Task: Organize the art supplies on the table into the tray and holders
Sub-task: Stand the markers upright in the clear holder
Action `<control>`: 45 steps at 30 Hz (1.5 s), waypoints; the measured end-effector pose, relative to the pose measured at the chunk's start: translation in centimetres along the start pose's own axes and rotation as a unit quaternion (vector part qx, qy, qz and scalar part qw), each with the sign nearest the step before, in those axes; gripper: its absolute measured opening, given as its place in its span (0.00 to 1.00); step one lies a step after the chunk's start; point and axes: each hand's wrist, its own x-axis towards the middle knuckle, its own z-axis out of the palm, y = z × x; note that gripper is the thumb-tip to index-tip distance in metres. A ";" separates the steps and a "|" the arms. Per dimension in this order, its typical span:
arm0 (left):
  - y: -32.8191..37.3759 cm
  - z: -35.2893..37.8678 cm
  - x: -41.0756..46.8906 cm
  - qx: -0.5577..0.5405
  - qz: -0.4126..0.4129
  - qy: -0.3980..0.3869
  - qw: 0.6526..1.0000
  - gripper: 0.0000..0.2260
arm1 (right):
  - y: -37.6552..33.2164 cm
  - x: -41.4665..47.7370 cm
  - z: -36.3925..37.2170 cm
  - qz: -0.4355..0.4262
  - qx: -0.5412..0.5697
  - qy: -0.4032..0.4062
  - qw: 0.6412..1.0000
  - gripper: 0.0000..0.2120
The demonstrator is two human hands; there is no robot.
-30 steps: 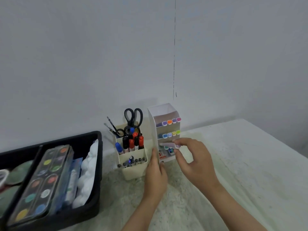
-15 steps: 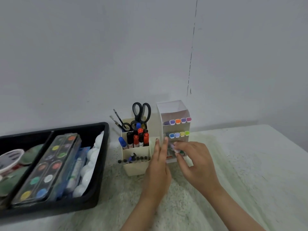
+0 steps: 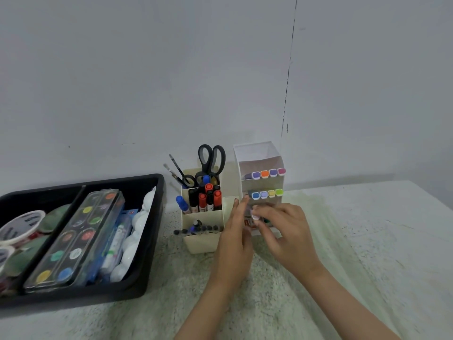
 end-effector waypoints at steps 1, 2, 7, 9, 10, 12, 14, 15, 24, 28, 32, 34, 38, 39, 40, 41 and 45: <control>0.1 0.0 0.0 -0.004 0.002 -0.004 1.000 0.35 | 0.1 0.0 0.1 0.003 -0.001 0.001 1.000 0.08; 0.1 -0.1 0.0 -0.005 0.004 -0.005 1.000 0.35 | 0.1 0.0 0.2 0.003 -0.001 0.000 1.000 0.08; 0.0 0.2 -0.1 0.005 -0.012 -0.007 1.000 0.39 | 0.7 -0.1 0.5 -0.021 -0.007 -0.022 1.000 0.07; -0.1 0.4 -0.1 0.005 -0.014 -0.005 1.000 0.39 | 0.9 -0.1 0.6 -0.030 -0.014 -0.034 0.999 0.06; -0.1 0.4 -0.1 0.005 -0.016 -0.003 1.000 0.39 | 1.1 0.0 0.7 -0.037 -0.020 -0.040 0.998 0.06; -0.1 0.4 0.0 0.004 -0.020 0.000 1.000 0.39 | 1.4 0.1 0.8 -0.054 -0.036 -0.053 0.997 0.05; -0.1 0.4 0.0 0.006 -0.021 -0.001 1.000 0.39 | 1.6 0.2 1.0 -0.056 -0.053 -0.053 0.996 0.06; -0.1 0.4 0.0 0.010 -0.022 -0.001 1.000 0.40 | 1.8 0.3 1.0 -0.052 -0.060 -0.049 0.996 0.06; -0.2 0.3 0.1 0.024 -0.035 0.009 0.999 0.42 | 1.9 0.5 1.6 -0.034 -0.101 -0.026 0.994 0.06; 0.0 0.2 0.0 0.018 -0.034 0.001 0.999 0.42 | 1.5 0.2 1.7 -0.017 -0.116 -0.014 0.993 0.06; 0.1 0.1 -0.1 0.025 -0.034 -0.003 0.999 0.43 | 1.3 0.1 1.7 0.015 -0.084 -0.008 0.996 0.06; 0.3 0.0 -0.1 0.021 -0.031 -0.005 0.999 0.42 | 1.0 0.2 1.8 0.044 -0.064 0.003 0.997 0.07; 0.4 0.0 -0.1 0.020 -0.035 -0.007 0.999 0.39 | 0.2 0.1 2.2 0.103 -0.072 0.018 0.992 0.07; 0.4 0.0 -0.1 0.019 -0.036 -0.007 0.999 0.39 | 0.1 0.0 2.3 0.115 -0.079 0.020 0.990 0.08; 0.4 0.0 0.0 0.017 -0.036 -0.008 0.999 0.39 | 0.0 0.0 2.4 0.126 -0.083 0.021 0.988 0.08; 0.5 -0.1 0.0 0.017 -0.036 -0.008 0.999 0.40 | -0.1 -0.1 2.6 0.136 -0.081 0.023 0.987 0.09; 0.7 -0.2 -0.1 0.016 -0.032 -0.010 0.999 0.43 | -0.1 -0.8 2.7 0.146 0.012 0.054 0.988 0.10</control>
